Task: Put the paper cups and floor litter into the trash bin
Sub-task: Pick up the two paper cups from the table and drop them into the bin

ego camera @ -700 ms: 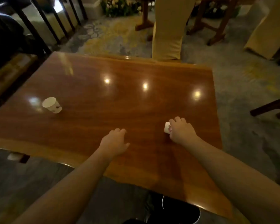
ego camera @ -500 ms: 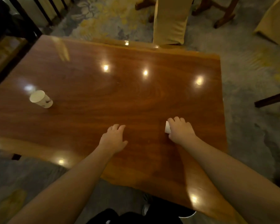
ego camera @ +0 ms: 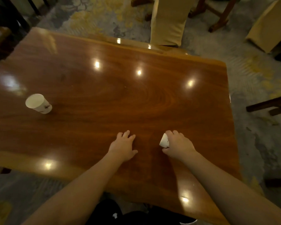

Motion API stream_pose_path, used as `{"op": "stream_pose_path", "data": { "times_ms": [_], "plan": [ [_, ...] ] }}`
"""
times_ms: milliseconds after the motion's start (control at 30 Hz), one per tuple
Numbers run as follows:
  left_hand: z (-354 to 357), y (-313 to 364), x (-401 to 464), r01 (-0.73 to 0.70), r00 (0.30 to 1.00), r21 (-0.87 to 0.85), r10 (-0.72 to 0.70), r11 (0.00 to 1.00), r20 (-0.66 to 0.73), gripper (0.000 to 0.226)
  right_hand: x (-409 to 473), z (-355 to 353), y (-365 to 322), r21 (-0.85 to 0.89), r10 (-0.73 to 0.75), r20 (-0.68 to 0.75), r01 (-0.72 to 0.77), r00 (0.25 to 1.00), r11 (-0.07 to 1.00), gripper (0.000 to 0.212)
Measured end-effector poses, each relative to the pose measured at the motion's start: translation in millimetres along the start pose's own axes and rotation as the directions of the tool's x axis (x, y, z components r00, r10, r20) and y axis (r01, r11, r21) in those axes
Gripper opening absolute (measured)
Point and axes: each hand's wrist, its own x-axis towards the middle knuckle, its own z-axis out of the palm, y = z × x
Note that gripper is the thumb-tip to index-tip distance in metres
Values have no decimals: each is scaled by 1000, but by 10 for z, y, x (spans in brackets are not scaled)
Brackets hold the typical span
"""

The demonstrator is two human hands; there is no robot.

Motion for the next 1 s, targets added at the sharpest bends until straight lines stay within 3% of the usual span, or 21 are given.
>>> {"op": "stream_pose_path", "data": {
  "times_ms": [133,300,433,500,567,767,1000],
  "plan": [
    [-240,-484,-143,-77,997,-16,78,997,8,63,-46,-99,-553,-11,23,3,-23,1000,1000,76],
    [-590,-1430,-404,-29,998,-80,25,996,-50,54,-29,-172,-1344,12,22,1,-22,1000,1000,77],
    [-1025,-2400,-518,-13,967,-80,-8,997,-255,51,46,-191,-2076,10,-23,-4,23,1000,1000,78],
    [-1232,-2845,-482,12,904,-2,-11,1000,-427,54,122,-206,-2408,-1,-47,-12,47,999,999,78],
    [-1422,-3184,-391,67,859,51,-32,996,-511,64,188,-237,-2661,-4,-71,-17,71,997,997,78],
    [-1711,-3753,-11,159,914,-13,-153,987,-376,110,362,-321,-3213,1,-104,-49,104,993,995,77],
    [-1679,-3802,108,139,931,-132,-175,981,-319,85,425,-402,-3413,-5,-110,-125,110,986,994,72]
  ]
}}
